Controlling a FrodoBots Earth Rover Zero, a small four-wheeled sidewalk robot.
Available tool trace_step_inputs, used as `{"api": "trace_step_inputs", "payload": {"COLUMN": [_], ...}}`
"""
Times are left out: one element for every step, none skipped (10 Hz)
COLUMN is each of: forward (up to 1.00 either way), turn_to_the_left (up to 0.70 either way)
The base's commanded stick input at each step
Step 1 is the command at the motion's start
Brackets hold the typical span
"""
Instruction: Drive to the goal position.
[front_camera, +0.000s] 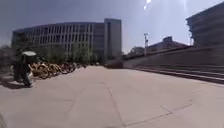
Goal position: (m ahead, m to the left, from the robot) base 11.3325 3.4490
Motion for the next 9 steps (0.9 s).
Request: {"api": "trace_step_inputs", "payload": {"forward": [1.0,1.0,1.0,1.0,1.0,1.0,1.0,1.0,1.0], "turn_to_the_left": [0.0,0.0,0.0,0.0,0.0,0.0,0.0,0.0,0.0]}}
